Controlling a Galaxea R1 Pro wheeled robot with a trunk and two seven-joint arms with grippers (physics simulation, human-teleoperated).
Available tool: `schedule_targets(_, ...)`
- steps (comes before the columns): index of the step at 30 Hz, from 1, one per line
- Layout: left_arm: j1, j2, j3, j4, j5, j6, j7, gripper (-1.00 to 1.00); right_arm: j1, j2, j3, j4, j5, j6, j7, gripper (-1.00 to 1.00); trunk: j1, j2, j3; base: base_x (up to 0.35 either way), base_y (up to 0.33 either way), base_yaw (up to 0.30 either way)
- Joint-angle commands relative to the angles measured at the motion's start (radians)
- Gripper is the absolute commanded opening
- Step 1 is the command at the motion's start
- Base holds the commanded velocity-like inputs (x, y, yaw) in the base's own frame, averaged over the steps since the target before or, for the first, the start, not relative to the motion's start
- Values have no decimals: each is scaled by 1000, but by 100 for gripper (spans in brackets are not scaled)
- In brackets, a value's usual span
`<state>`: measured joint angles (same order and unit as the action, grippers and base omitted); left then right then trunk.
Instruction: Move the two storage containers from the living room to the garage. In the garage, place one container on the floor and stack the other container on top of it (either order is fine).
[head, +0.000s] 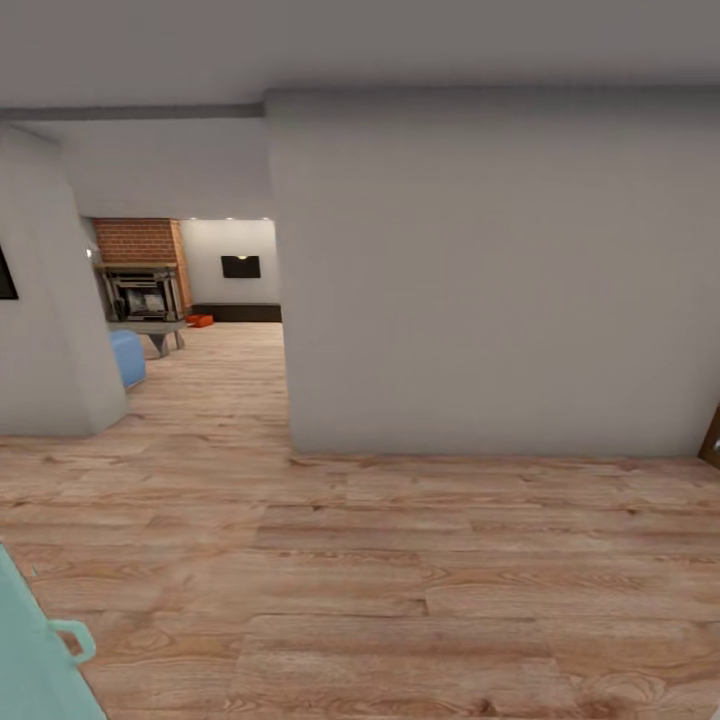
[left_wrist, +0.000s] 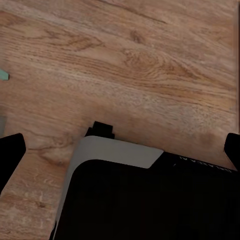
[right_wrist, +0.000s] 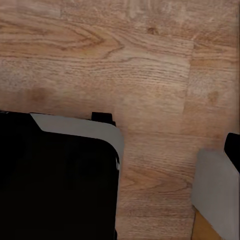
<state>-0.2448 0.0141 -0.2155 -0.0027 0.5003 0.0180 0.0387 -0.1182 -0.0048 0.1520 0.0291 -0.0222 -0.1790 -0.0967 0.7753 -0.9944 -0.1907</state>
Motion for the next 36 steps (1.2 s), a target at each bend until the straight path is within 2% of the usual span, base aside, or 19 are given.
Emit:
schedule_targets(1, -1, 0, -8, 0, 8, 2, 3, 100, -1, 0, 8, 3, -2, -5, -3, 100, 1, -1, -1, 323, -19, 0)
schedule_targets(21, -1, 1, -8, 0, 9, 2, 3, 100, -1, 2, -5, 3, -11, -6, -6, 100, 1, -1, -1, 323, -2, 0)
schedule_targets(25, -1, 0, -8, 0, 9, 2, 3, 100, -1, 3, 6, 3, -5, 1, -6, 100, 1, -1, -1, 323, 0, 0)
schedule_targets(36, -1, 0, -8, 0, 9, 2, 3, 100, -1, 12, 2, 3, -4, 3, -8, 100, 1, -1, -1, 323, 0, 0)
